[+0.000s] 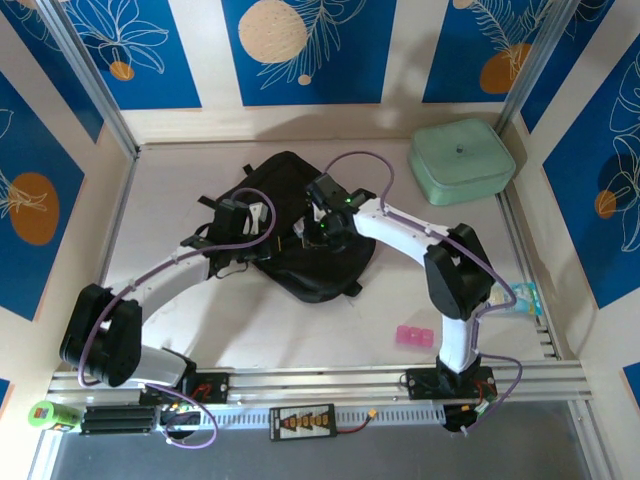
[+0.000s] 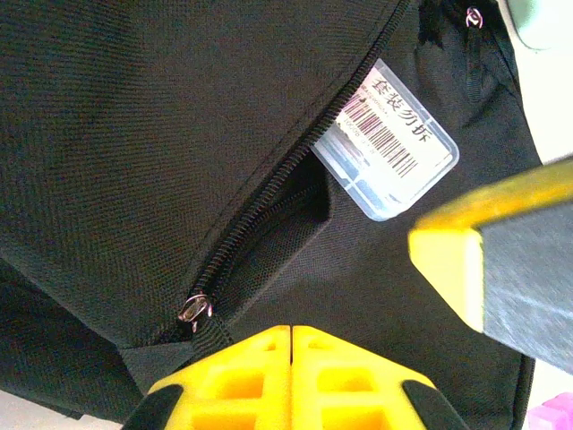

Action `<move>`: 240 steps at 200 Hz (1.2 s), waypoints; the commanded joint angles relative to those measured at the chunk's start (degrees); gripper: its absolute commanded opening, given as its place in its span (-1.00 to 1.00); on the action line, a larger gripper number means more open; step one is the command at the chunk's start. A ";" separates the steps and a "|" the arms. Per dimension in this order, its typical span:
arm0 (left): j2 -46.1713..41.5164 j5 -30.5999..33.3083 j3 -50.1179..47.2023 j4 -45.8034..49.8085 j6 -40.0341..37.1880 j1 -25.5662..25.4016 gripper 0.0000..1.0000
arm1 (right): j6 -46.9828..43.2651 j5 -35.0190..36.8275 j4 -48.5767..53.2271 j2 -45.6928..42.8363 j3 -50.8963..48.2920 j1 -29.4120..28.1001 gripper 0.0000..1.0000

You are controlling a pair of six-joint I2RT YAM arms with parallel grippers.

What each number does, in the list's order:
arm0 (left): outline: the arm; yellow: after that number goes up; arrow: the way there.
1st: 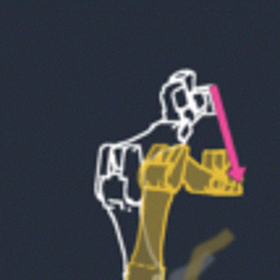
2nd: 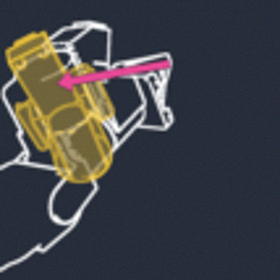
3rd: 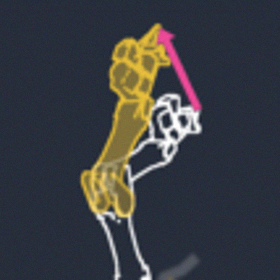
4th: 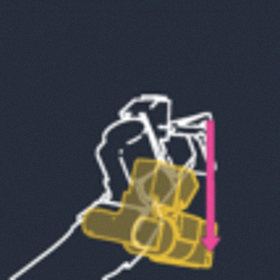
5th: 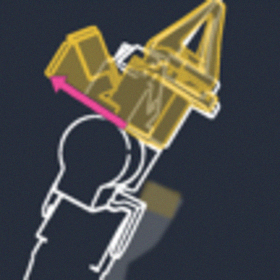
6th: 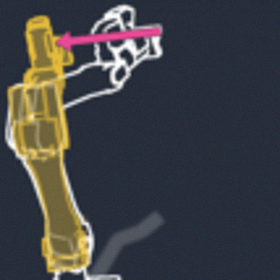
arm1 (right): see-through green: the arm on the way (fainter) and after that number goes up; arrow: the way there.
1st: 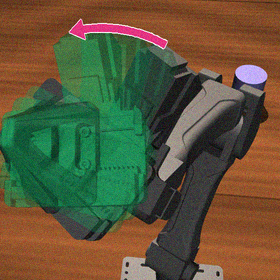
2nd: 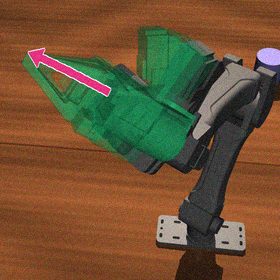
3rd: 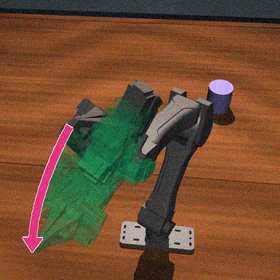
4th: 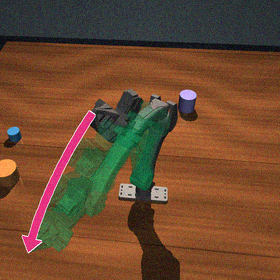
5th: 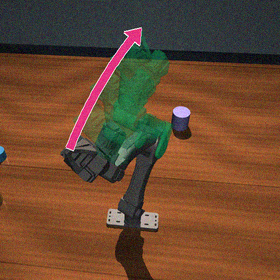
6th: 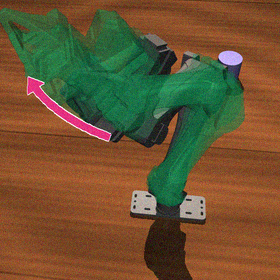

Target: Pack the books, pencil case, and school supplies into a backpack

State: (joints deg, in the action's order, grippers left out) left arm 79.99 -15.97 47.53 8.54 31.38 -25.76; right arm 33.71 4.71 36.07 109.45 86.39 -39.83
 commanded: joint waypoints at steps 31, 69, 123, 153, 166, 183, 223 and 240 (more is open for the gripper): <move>0.41 -1.64 2.83 3.00 -1.58 -0.35 -1.00 | -1.85 -0.48 -4.92 8.11 10.73 0.52 -0.79; 0.62 -1.87 3.78 3.76 -2.02 -0.34 -1.00 | -2.34 -4.78 -10.80 7.34 8.79 1.50 -0.87; 0.91 -2.51 5.37 5.38 -4.02 -0.30 -1.00 | 1.04 -4.02 -19.09 -9.00 -9.77 2.35 -0.47; 0.21 -3.55 8.33 10.06 -8.18 -0.65 -1.00 | 4.26 -1.05 -16.31 -15.13 -19.40 2.81 -0.19; -0.01 -4.12 9.44 11.96 -9.44 -0.91 -1.00 | 5.59 -0.33 -13.60 -15.89 -22.40 2.70 -0.14; 0.19 -5.03 10.09 14.01 -10.54 -1.83 -1.00 | 6.66 -0.02 -11.04 -16.68 -25.93 2.27 -0.12; 2.75 -1.07 11.97 15.52 -12.73 -3.46 -1.00 | 7.07 4.44 -7.58 -20.86 -33.34 2.15 -0.06; 5.06 1.91 15.26 14.95 -13.68 -3.49 -1.00 | 6.38 5.51 -6.74 -21.46 -34.84 3.05 -0.05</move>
State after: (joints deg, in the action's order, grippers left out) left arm 82.35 -17.08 57.69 22.52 20.58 -28.82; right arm 39.55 6.87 24.75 90.52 53.71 -37.58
